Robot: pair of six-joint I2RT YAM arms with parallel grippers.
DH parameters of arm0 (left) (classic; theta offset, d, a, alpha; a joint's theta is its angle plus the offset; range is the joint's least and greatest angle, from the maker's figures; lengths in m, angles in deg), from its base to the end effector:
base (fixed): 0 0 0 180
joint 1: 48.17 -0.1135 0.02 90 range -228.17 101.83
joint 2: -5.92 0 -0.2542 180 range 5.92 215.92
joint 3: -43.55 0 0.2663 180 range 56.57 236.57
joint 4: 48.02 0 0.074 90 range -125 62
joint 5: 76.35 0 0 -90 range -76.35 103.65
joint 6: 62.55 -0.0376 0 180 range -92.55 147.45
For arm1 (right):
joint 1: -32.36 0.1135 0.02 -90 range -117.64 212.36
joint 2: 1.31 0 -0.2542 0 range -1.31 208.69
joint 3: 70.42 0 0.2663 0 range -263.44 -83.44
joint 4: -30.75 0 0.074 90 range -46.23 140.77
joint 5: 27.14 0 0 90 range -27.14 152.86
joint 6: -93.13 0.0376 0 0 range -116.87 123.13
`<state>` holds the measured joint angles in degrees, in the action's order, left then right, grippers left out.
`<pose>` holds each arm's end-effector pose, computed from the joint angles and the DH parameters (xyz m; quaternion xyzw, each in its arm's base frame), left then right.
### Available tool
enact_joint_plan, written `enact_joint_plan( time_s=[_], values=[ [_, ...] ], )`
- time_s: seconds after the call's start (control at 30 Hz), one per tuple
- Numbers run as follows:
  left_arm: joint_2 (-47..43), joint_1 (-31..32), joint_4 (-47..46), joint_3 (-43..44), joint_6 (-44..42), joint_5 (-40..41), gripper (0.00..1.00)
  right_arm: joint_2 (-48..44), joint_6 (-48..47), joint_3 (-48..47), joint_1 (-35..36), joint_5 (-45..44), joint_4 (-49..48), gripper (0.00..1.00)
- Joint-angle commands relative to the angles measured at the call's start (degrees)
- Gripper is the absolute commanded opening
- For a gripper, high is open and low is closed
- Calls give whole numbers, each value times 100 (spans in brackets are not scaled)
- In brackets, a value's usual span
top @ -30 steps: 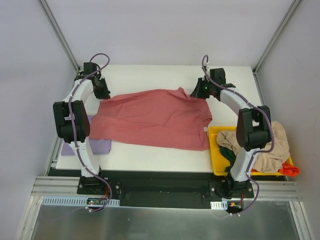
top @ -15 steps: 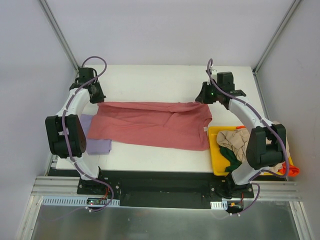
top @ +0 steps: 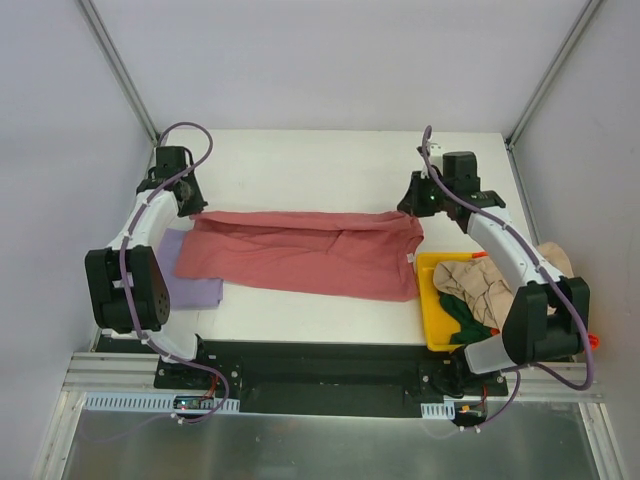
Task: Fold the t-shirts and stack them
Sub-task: Fold the other side of the tshirt into a rectangle
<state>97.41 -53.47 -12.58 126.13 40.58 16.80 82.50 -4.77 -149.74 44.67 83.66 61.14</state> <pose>0.3677 0.0362 0.2484 -0.1581 0.9077 -0.0012 0.3886 0.3368 0.0872 0.2830 -0.2352 0.8438 0.1774 0.4486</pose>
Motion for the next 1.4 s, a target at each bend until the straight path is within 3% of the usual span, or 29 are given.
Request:
enact_joint_plan(
  time_s=[0.0,0.2,0.23,0.27,0.3,0.37,0.4,0.47,0.5,0.63,0.8,1.03,1.37],
  values=[
    [-386,3,-167,-223,-135,220,0,-374,-124,240,34,144,4,0],
    [-377,-6,-167,-548,-30,307,1,-418,-19,785,25,267,-119,0],
    [-385,3,-176,-644,5,395,15,-401,25,864,34,380,-128,1],
    [-403,-6,-167,-689,23,492,21,-392,25,934,60,451,-137,8],
    [-464,-6,-132,-750,76,606,40,-418,17,987,104,573,-76,13],
    [-605,-6,-115,-812,172,782,52,-488,-132,1110,227,863,-5,17],
    [-684,3,-54,-769,242,870,65,-523,-237,1128,288,986,117,21],
    [-833,3,34,-638,322,923,91,-550,-492,1015,368,1215,581,40],
    [-903,-6,70,-541,392,871,99,-550,-545,918,403,1181,793,61],
    [-1211,3,79,-338,638,275,99,-576,-406,654,429,839,735,96],
    [-1212,29,-35,-460,823,-947,99,291,-19,84,526,873,399,96],
    [-1106,29,-325,-1119,955,-1142,99,2059,104,-1235,684,953,601,96],
    [-957,38,-439,-1568,981,-1063,99,2605,70,-1271,956,1251,689,96]
  ],
)
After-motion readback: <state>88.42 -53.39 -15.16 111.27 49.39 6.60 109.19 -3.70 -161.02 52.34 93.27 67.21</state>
